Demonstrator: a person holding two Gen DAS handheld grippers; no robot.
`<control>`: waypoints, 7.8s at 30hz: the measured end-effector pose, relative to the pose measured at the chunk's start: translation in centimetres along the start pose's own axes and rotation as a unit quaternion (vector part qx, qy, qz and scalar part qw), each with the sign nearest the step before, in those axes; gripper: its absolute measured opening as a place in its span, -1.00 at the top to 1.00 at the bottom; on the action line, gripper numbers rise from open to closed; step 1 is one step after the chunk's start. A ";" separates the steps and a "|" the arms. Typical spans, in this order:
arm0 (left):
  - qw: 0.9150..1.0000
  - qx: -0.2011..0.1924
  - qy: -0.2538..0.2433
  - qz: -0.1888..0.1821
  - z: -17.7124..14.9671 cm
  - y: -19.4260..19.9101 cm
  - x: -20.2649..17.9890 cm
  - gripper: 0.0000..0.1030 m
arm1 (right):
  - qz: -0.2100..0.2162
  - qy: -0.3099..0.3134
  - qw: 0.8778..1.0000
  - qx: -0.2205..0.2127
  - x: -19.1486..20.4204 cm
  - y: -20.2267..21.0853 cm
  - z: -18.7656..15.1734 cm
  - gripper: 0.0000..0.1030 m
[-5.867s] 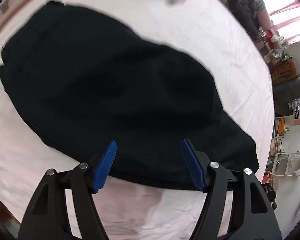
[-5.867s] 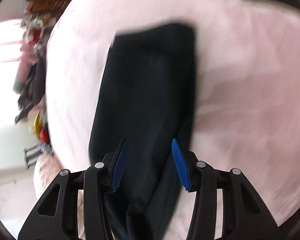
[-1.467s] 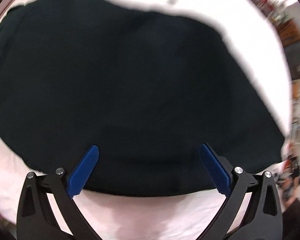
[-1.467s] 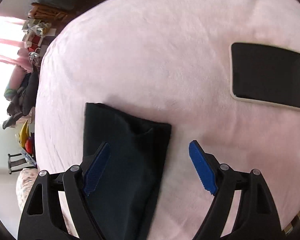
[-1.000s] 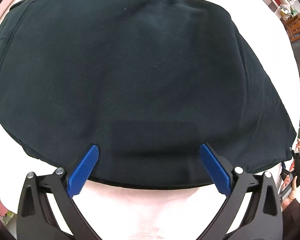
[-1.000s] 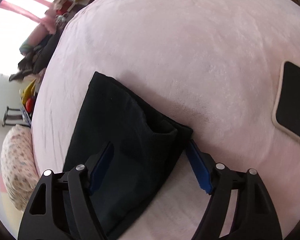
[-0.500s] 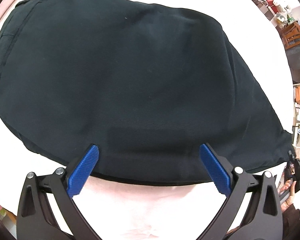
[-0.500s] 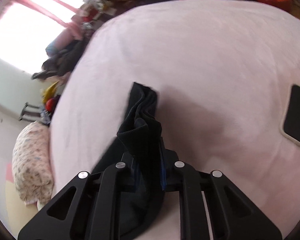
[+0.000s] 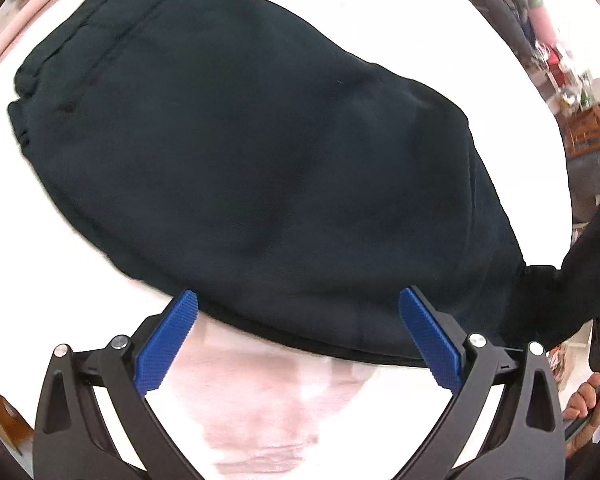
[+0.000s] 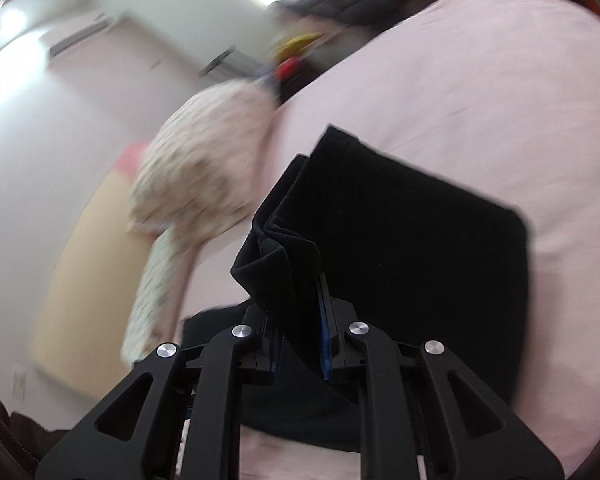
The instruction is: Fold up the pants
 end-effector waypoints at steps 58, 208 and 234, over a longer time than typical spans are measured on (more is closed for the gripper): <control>0.995 -0.054 0.082 -0.018 -6.9 6.8 10.3 -0.97 | -0.148 0.264 0.930 0.209 11.8 -22.0 -14.0 0.40; 0.925 -0.012 -0.367 -0.094 -8.9 -0.6 -24.4 0.74 | -0.518 0.194 0.816 0.170 -12.2 2.7 -10.4 -0.35; 0.900 0.006 -0.416 -0.128 -13.8 0.3 -23.3 -0.97 | -0.254 0.145 0.956 0.023 -2.8 -0.4 -0.2 -0.01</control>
Point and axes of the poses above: each gripper's, at about its wrist camera, not at the fingertips, and y roughly against the way its jaws point, x to its left, z to its top, the point moved 7 cm from there along -y, roughly the way its jaws point, and after that the axes turned 4 degrees about x, right-handed, at the moved point
